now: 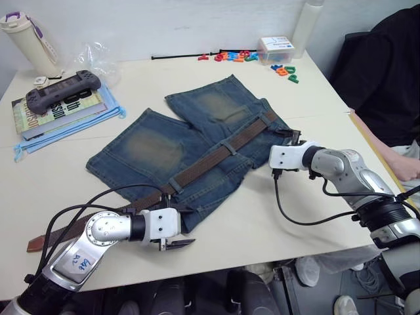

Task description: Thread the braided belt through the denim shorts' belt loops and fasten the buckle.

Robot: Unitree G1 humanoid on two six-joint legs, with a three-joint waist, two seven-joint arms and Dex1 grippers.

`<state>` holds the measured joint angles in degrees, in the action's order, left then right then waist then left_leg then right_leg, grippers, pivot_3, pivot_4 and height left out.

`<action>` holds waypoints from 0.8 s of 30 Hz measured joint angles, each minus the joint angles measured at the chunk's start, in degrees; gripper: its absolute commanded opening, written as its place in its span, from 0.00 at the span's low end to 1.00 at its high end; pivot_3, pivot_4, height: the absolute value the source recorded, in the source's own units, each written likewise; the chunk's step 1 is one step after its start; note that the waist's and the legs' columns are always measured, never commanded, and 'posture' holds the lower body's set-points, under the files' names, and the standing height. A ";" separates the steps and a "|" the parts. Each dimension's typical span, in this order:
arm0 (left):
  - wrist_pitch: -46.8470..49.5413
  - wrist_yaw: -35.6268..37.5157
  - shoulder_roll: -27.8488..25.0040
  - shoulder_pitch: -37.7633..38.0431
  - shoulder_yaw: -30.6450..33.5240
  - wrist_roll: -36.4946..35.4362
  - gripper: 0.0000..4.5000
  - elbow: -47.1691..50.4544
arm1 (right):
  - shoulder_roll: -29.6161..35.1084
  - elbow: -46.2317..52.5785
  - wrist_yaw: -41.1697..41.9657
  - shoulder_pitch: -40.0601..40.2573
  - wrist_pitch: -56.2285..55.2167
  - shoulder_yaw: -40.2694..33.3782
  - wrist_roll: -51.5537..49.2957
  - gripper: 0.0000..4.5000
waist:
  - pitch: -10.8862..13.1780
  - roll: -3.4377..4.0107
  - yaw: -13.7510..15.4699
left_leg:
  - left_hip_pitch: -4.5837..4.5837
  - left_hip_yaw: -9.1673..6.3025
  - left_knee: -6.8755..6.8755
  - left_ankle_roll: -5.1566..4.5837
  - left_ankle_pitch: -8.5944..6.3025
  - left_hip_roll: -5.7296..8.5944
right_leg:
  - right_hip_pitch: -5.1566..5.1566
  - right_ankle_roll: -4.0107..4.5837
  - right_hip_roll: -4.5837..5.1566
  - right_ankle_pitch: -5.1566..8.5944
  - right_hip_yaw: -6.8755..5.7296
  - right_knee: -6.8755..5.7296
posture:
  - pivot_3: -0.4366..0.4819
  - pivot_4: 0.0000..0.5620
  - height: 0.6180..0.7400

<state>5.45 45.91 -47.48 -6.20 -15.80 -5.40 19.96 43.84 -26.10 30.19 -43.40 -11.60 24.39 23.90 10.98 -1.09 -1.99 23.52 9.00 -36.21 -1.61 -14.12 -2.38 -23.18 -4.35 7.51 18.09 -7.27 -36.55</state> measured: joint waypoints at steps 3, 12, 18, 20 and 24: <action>-0.04 0.05 0.55 -0.19 -0.08 1.67 0.30 -0.43 | -1.25 -2.18 0.02 0.19 -1.18 0.00 0.87 0.44 | 0.00 0.00 0.03 | -0.31 0.02 0.04 0.29 -0.19 -0.07 | 0.29 0.05 -0.01 0.01 0.05 0.00 | 0.48 0.27 0.81; -2.48 0.54 1.41 -0.91 0.14 4.43 0.00 -1.69 | -2.20 -1.71 3.15 2.34 -0.85 -2.25 -0.39 0.01 | -0.01 0.01 0.36 | -0.31 0.00 0.03 0.05 -0.04 -0.10 | 0.30 0.09 -0.02 0.01 0.04 -0.05 | 0.48 0.27 0.81; -18.21 1.39 -7.75 2.61 7.33 4.65 0.00 -10.67 | -2.59 17.27 12.59 11.30 11.60 -6.21 -5.84 0.01 | -0.01 0.03 -0.01 | -0.42 -0.06 0.13 0.28 -0.17 -0.44 | 0.20 0.52 -0.24 0.27 -0.05 -0.30 | 0.48 0.27 0.81; -25.53 1.18 -10.93 2.60 10.45 4.92 0.00 -18.17 | -2.87 26.92 16.86 15.01 18.88 -6.71 -8.60 0.01 | -0.01 0.09 0.00 | -0.41 -0.10 0.20 0.19 -0.23 -0.51 | 0.03 0.64 -0.33 0.33 -0.06 -0.49 | 0.48 0.27 0.81; -37.08 -0.44 -13.87 -2.56 12.26 7.89 0.00 -34.99 | -5.66 42.94 22.35 18.95 34.09 -5.82 -12.61 0.01 | -0.01 0.13 0.11 | -0.36 -0.10 0.16 0.26 -0.20 -0.55 | -0.25 0.83 -0.34 0.42 -0.04 -0.89 | 0.48 0.27 0.81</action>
<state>-31.64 45.47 -61.35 -8.76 -3.54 2.49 -15.04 38.18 16.83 52.54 -24.44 22.49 18.57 11.29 10.97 -0.97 -1.88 23.16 8.90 -36.06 -1.34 -14.32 -2.94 -23.43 -3.51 7.17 18.51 -7.31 -37.44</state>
